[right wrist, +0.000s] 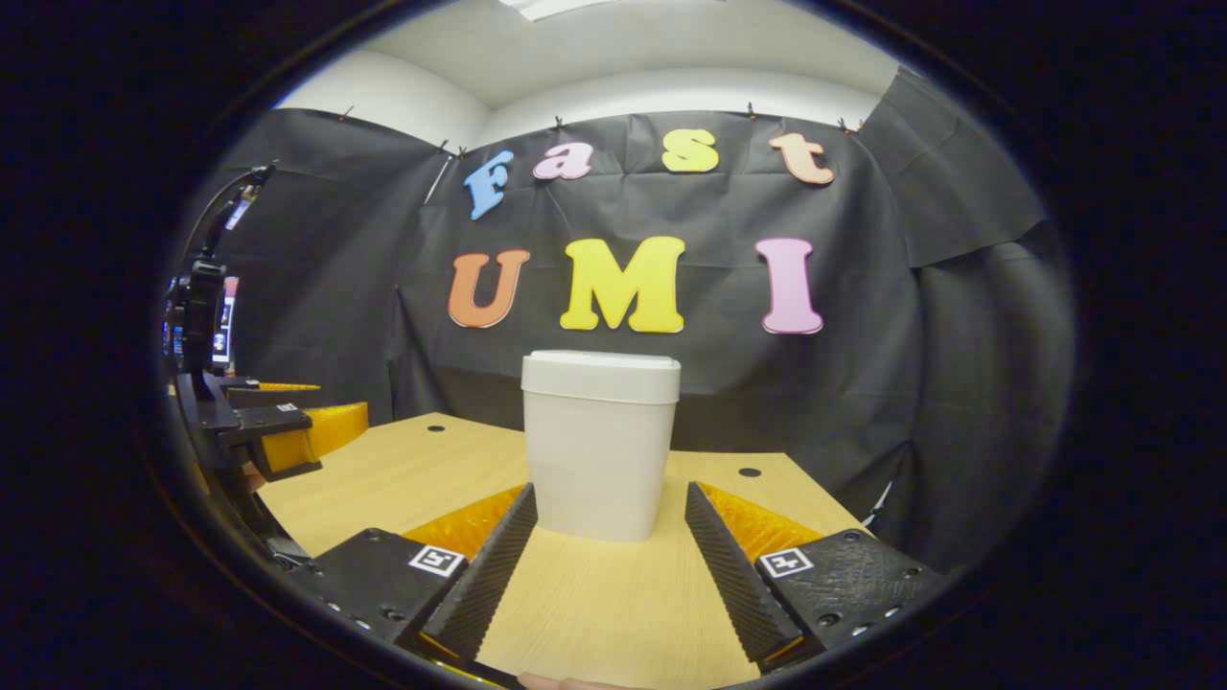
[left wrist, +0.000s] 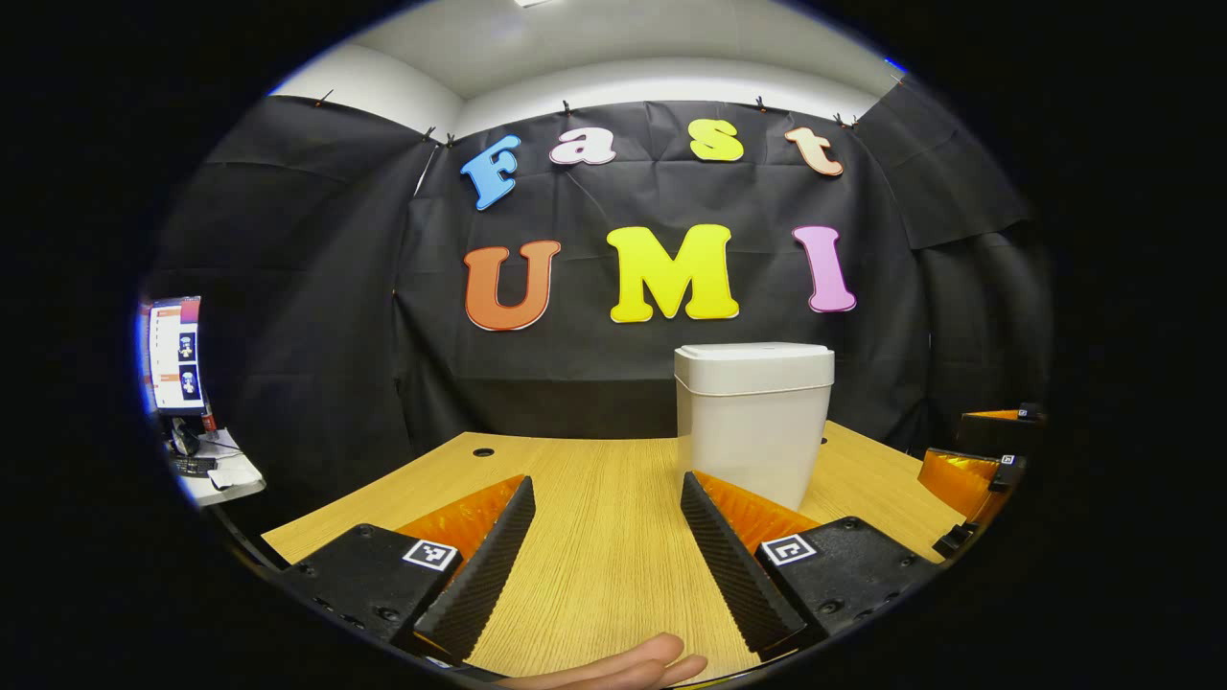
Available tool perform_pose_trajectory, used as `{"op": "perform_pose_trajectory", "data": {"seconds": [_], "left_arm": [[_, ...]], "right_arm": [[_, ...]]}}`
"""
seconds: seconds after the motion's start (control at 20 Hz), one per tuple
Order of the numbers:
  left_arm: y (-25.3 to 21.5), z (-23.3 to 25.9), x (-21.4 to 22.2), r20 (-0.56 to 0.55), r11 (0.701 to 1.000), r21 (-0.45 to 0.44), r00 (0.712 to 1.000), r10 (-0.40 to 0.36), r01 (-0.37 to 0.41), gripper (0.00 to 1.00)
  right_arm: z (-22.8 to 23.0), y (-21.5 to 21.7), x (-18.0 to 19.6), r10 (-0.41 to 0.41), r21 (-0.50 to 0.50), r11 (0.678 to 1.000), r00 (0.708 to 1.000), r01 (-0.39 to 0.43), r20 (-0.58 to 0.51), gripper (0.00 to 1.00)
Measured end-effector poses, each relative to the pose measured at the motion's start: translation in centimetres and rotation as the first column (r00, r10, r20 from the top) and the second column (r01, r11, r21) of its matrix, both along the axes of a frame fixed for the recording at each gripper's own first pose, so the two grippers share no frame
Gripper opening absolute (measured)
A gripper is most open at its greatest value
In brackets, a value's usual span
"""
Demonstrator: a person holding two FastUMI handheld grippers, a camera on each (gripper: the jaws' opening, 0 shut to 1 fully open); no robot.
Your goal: Press the lid of the desktop garbage bin to open it, pick up the crumpled paper on the desktop and throw it into the bin, then pick up the pop can on the desktop and drop it into the bin, and finally close the garbage bin lid.
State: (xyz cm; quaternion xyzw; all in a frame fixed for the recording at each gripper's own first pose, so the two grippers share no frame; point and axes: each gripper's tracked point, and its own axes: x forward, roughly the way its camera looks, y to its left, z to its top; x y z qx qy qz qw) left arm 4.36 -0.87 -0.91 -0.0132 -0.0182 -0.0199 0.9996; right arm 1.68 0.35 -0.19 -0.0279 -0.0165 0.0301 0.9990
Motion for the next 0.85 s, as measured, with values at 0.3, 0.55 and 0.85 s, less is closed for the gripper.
{"op": "perform_pose_trajectory", "data": {"seconds": [0.3,0.55,0.85], "left_arm": [[-0.54,0.20,-0.02,0.005,1.000,0.002,1.000,-0.007,0.007,0.99],[-0.89,0.19,-0.21,0.014,1.000,-0.013,1.000,-0.024,0.025,0.99],[-0.64,0.31,-0.33,0.018,1.000,-0.006,1.000,-0.018,0.018,0.99]], "right_arm": [[-0.18,0.42,0.15,0.018,0.013,1.000,1.000,-0.018,-0.011,0.96],[-0.29,0.62,-0.02,0.023,0.003,1.000,1.000,-0.023,-0.009,0.95],[0.07,0.19,0.10,0.016,-0.003,1.000,1.000,-0.016,0.003,0.97]]}}
